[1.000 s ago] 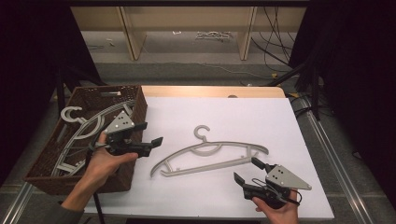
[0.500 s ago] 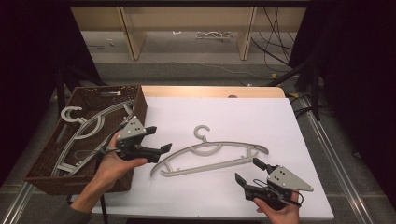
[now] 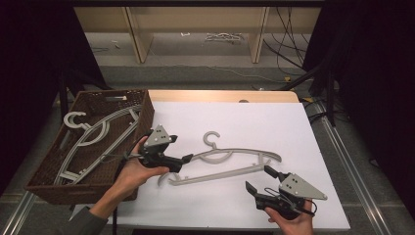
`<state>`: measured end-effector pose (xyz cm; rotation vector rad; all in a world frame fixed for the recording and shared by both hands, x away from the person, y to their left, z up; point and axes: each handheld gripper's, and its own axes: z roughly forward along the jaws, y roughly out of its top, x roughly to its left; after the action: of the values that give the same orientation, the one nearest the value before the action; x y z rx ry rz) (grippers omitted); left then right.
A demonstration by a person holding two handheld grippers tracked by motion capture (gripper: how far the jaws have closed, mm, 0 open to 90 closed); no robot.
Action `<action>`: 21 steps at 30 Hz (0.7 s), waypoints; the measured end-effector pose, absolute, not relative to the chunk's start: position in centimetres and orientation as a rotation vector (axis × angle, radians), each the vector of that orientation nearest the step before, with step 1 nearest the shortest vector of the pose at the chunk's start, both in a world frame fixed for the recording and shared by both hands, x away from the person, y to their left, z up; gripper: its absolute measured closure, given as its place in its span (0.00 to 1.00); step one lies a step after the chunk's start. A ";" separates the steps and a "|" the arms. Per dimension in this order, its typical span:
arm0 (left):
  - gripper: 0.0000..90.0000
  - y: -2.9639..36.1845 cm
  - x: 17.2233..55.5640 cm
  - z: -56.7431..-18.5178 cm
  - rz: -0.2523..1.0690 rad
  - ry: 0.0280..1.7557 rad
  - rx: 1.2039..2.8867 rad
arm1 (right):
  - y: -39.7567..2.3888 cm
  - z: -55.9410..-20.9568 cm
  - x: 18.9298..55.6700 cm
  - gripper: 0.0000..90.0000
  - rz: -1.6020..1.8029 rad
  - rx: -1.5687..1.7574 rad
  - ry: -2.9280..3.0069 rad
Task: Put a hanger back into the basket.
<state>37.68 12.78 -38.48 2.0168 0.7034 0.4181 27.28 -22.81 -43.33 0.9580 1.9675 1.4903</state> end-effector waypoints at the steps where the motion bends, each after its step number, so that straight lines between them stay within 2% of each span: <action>1: 0.20 12.6 37.9 -38.5 0.412 0.696 2.039 | -22.8 -43.3 27.3 0.24 1.491 0.958 1.968; 9: 0.20 10.7 39.7 -39.1 0.448 0.686 2.096 | -22.9 -43.3 27.2 0.24 1.479 0.959 1.968; 21: 0.22 7.9 42.4 -41.6 0.424 0.722 2.207 | -22.9 -43.1 27.2 0.24 1.481 0.957 1.977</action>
<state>42.37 7.92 -41.56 2.2071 0.7225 0.4243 27.19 -22.93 -43.15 0.9571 1.9770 1.4809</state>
